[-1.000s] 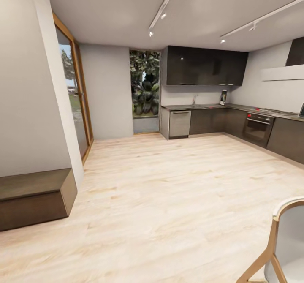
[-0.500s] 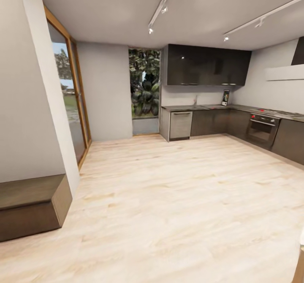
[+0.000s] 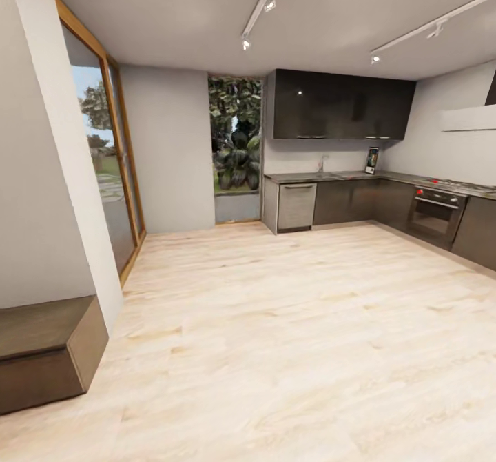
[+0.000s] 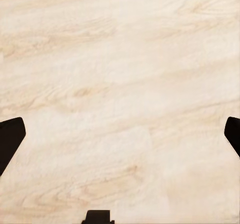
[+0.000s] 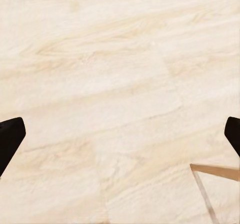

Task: Pick up the poster from the kitchen countertop and hang it on one of the wall nails in the kitchen.

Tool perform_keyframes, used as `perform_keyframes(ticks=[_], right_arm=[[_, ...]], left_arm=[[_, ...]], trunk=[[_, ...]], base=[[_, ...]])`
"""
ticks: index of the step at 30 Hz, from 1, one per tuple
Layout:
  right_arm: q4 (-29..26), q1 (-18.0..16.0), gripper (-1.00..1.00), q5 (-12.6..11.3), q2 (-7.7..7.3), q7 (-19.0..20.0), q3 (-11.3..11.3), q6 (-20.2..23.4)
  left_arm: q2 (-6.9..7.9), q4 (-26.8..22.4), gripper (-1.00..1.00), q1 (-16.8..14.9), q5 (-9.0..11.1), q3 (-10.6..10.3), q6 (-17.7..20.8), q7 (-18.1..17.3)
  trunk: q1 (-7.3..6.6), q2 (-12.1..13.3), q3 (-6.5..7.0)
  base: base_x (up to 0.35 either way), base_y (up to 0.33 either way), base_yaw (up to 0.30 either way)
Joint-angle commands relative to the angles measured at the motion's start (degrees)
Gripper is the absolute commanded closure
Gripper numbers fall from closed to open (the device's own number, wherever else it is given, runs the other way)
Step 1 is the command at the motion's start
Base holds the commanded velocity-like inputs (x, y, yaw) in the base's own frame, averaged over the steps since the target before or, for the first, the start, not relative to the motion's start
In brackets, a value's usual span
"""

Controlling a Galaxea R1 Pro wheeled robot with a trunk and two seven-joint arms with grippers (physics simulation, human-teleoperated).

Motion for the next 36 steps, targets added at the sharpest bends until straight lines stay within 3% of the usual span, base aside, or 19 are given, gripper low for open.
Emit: perform_keyframes(ticks=[1,24,36], right_arm=[[0.0,0.0,-1.0,-0.1,0.0,-0.1,0.0,-0.2],[0.0,0.0,-1.0,0.0,-0.08,-0.1,0.1,-0.3],[0.1,0.0,-1.0,0.0,-0.08,-0.1,0.0,-0.2]], left_arm=[[-0.02,-0.1,-1.0,0.0,0.0,0.1,-0.1,0.0],[-0.02,-0.1,-1.0,0.0,0.0,0.1,-0.1,0.0],[-0.02,-0.1,-1.0,0.0,0.0,0.1,-0.1,0.0]], trunk=[[0.04,0.0,-0.05],[0.04,0.0,-0.05],[0.04,0.0,-0.05]], base=[[0.334,0.0,0.0],[0.334,0.0,-0.003],[0.334,0.0,-0.252]])
